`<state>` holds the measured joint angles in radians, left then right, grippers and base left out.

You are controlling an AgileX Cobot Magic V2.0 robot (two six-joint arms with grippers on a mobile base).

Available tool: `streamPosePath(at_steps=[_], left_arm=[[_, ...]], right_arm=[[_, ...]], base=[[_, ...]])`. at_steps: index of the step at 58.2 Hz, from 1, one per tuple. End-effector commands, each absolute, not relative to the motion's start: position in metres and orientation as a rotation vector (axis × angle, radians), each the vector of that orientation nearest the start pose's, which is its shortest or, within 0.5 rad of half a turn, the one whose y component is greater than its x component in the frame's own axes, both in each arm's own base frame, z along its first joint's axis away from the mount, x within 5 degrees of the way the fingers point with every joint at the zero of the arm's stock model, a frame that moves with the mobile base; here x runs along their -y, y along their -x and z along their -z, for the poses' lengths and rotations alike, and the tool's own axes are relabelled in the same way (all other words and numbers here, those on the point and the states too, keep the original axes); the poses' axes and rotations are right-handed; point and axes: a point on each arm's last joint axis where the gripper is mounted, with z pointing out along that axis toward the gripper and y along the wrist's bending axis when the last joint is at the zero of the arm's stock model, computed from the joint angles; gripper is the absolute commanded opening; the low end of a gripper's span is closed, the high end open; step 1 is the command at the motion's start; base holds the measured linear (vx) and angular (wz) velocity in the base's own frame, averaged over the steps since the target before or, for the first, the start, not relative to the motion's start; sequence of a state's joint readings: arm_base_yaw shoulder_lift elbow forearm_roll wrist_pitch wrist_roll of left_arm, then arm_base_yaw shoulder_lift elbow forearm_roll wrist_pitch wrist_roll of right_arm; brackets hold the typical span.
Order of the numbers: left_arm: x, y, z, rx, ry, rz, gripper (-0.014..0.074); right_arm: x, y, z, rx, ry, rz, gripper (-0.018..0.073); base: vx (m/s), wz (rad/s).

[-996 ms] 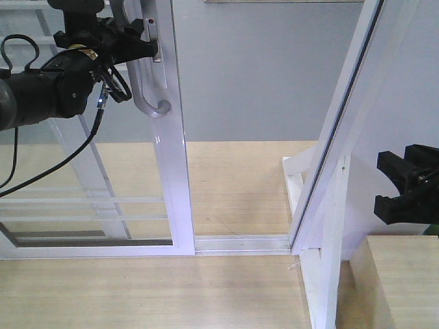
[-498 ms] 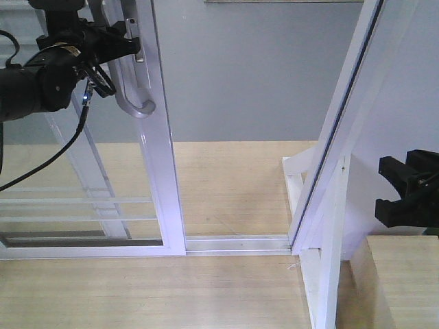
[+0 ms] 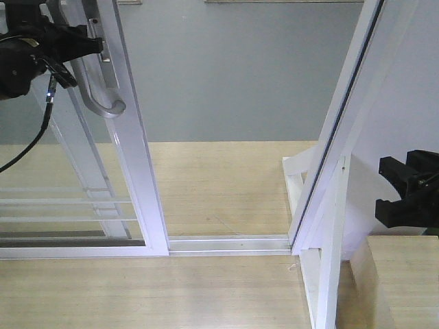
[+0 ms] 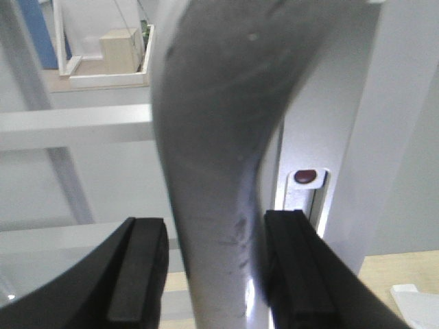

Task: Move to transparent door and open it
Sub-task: 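Slide the door further open with the left gripper holding the handle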

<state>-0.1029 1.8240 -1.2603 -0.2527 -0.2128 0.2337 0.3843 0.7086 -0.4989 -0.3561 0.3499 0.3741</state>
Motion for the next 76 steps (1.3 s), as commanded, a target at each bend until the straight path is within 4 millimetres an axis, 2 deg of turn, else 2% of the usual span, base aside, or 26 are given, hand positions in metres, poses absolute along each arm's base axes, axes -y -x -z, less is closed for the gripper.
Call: streamPosePath(at_steps=[1, 17, 27, 33, 47, 52, 58, 76], left_arm=[[0.024, -0.421, -0.309, -1.69, 0.006, 0.008, 0.0419], [-0.005, -0.414, -0.316, -1.73, 0.045, -0.038, 0.0419], [-0.001, -0.404, -0.318, -1.843, -0.074, -0.066, 0.0419], [0.0, -0.396, -0.324, -1.879, -0.08, -0.054, 0.0419], [0.001, -0.368, -0.359, -1.862, -0.091, -0.043, 0.0419], [0.002, -0.35, -0.368, -1.856, -0.092, -0.038, 0.0419], [0.002, -0.323, -0.369, -1.855, -0.079, -0.027, 0.0418], [0.004, -0.206, -0.368, -1.797, -0.052, 0.018, 0.0418]], right_arm=[[-0.045, -0.139, -0.303, -1.909, 0.292, -0.156, 0.0286], [-0.045, -0.139, -0.302, -1.927, 0.289, -0.147, 0.0286], [-0.044, -0.139, -0.302, -1.922, 0.3, -0.134, 0.0286], [-0.044, -0.139, -0.302, -1.919, 0.309, -0.123, 0.0286], [-0.044, -0.139, -0.302, -1.919, 0.309, -0.123, 0.0286], [-0.044, -0.139, -0.302, -1.919, 0.307, -0.125, 0.0286], [-0.044, -0.139, -0.301, -1.927, 0.304, -0.125, 0.0286], [-0.042, -0.138, -0.299, -1.957, 0.299, -0.109, 0.0286]], base=[[0.0, 0.0], [0.0, 0.0], [0.0, 0.0], [0.0, 0.0], [0.0, 0.0], [0.0, 0.0], [0.0, 0.0], [0.0, 0.0]])
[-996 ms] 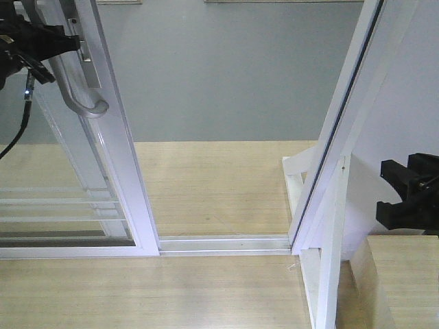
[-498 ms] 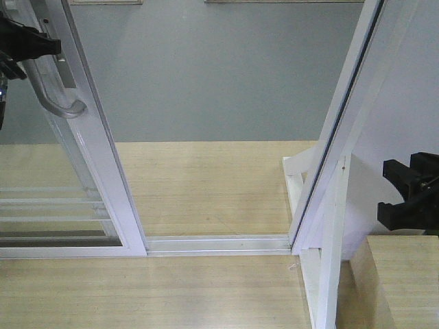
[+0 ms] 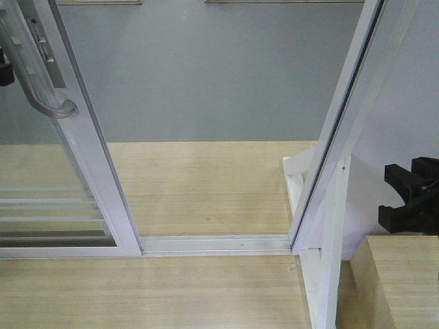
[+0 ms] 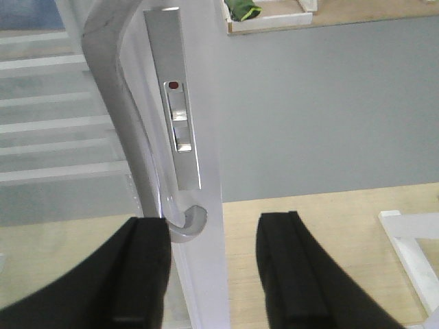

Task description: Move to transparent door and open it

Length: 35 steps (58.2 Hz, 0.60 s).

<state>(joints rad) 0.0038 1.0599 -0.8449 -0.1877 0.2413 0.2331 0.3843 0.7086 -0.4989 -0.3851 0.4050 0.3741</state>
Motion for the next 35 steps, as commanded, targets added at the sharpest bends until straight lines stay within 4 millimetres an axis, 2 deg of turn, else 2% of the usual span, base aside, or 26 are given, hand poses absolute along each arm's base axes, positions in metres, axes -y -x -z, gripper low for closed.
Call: streamPosePath(at_steps=[1, 13, 27, 31, 35], left_arm=[[0.004, -0.199, -0.369, -1.798, -0.055, 0.02, 0.0418], [0.007, -0.141, -0.377, -1.77, -0.085, 0.037, 0.0418], [0.007, -0.105, -0.389, -1.677, -0.104, 0.016, 0.0409], [0.007, -0.098, -0.387, -1.663, -0.1, 0.02, 0.0365], [0.006, -0.091, -0.38, -1.65, -0.078, 0.035, 0.0264]], right_arm=[[-0.042, -0.138, -0.299, -1.957, 0.299, -0.109, 0.0286], [-0.042, -0.138, -0.299, -1.958, 0.299, -0.109, 0.0286], [-0.042, -0.138, -0.299, -1.958, 0.299, -0.109, 0.0286], [-0.042, -0.138, -0.299, -1.958, 0.299, -0.109, 0.0286], [-0.042, -0.138, -0.299, -1.958, 0.299, -0.109, 0.0286]], base=[[0.0, 0.0], [0.0, 0.0], [0.0, 0.0], [0.0, 0.0], [0.0, 0.0]])
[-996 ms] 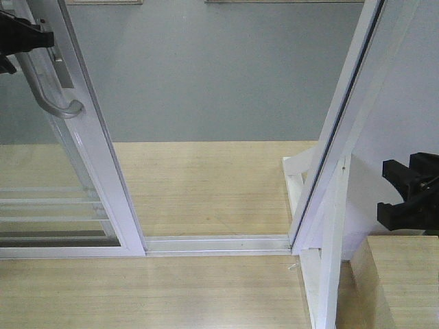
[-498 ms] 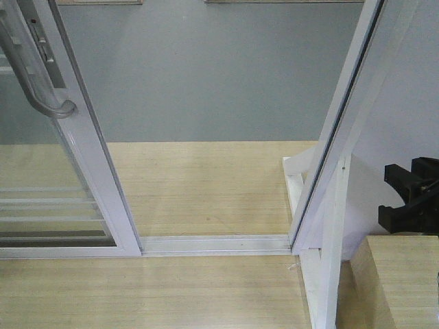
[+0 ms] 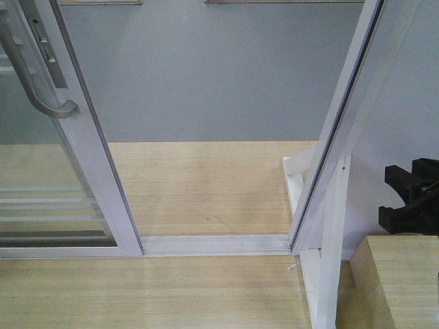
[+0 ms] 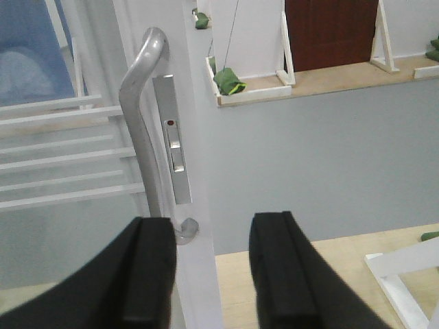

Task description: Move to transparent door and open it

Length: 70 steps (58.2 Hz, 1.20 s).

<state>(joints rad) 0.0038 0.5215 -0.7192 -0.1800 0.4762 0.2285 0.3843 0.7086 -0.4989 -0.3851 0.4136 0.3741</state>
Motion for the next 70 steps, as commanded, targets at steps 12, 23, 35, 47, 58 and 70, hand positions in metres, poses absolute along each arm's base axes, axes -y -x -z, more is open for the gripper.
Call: streamPosePath(at_steps=[12, 23, 35, 47, 58, 70], left_arm=[[0.002, -0.071, -0.333, -1.582, -0.079, -0.051, -0.0008], [0.0, -0.065, -0.267, -1.472, 0.017, 0.019, -0.0007], [0.0, -0.057, -0.208, -1.367, 0.024, 0.039, -0.0007], [0.0, -0.056, -0.201, -1.451, 0.008, 0.015, -0.0007], [0.0, -0.056, -0.201, -1.457, 0.008, 0.015, -0.0007], [0.0, -0.056, -0.201, -1.457, 0.008, 0.015, -0.0007]], right_arm=[[-0.042, -0.138, -0.299, -1.958, 0.299, -0.109, 0.0286], [-0.042, -0.138, -0.299, -1.958, 0.299, -0.109, 0.0286], [-0.042, -0.138, -0.299, -1.958, 0.299, -0.109, 0.0286], [-0.042, -0.138, -0.299, -1.96, 0.298, -0.107, 0.0286], [-0.042, -0.138, -0.299, -1.959, 0.298, -0.108, 0.0286], [-0.042, -0.138, -0.299, -1.959, 0.298, -0.108, 0.0286]], base=[[0.0, 0.0], [0.0, 0.0], [0.0, 0.0], [0.0, 0.0], [0.0, 0.0], [0.0, 0.0]])
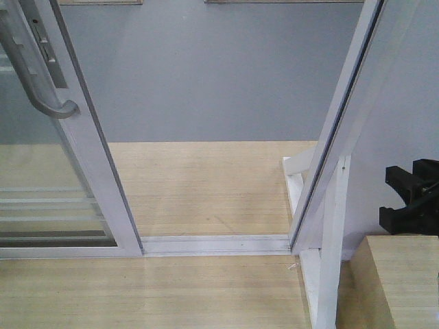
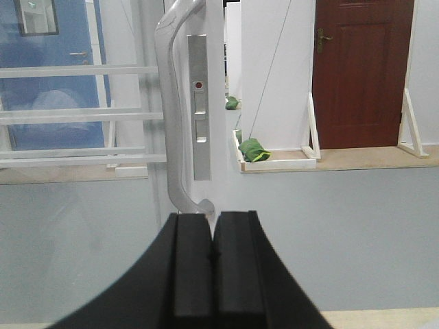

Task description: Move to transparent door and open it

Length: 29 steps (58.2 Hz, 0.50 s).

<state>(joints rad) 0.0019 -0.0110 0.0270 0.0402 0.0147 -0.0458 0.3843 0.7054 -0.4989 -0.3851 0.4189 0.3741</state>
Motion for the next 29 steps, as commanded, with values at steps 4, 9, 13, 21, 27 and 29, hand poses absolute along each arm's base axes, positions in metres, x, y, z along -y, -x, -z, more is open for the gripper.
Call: streamPosePath(at_steps=[4, 9, 13, 21, 27, 29], left_arm=[[0.0, -0.056, -0.201, -1.457, 0.008, 0.015, -0.0007], [0.0, -0.056, -0.201, -1.457, 0.008, 0.015, -0.0007], [0.0, -0.056, -0.201, -1.457, 0.008, 0.015, -0.0007], [0.0, -0.056, -0.201, -1.457, 0.008, 0.014, -0.0007], [0.0, -0.056, -0.201, -1.457, 0.009, 0.014, -0.0007], [0.0, -0.056, -0.201, -1.457, 0.009, 0.014, -0.0006]], right_arm=[[-0.042, -0.138, -0.299, -1.959, 0.298, -0.108, 0.0286], [-0.041, -0.136, -0.299, -1.953, 0.296, -0.108, 0.0286], [-0.04, -0.131, -0.3, -1.935, 0.284, -0.126, 0.0281], [-0.021, -0.114, -0.301, -1.847, 0.173, -0.089, 0.0204], [-0.007, -0.098, -0.288, -1.751, 0.062, -0.047, 0.0102], [-0.004, -0.093, -0.283, -1.711, 0.042, -0.023, 0.0066]], base=[[0.0, 0.0], [0.0, 0.0], [0.0, 0.0], [0.0, 0.0], [0.0, 0.0], [0.0, 0.0]])
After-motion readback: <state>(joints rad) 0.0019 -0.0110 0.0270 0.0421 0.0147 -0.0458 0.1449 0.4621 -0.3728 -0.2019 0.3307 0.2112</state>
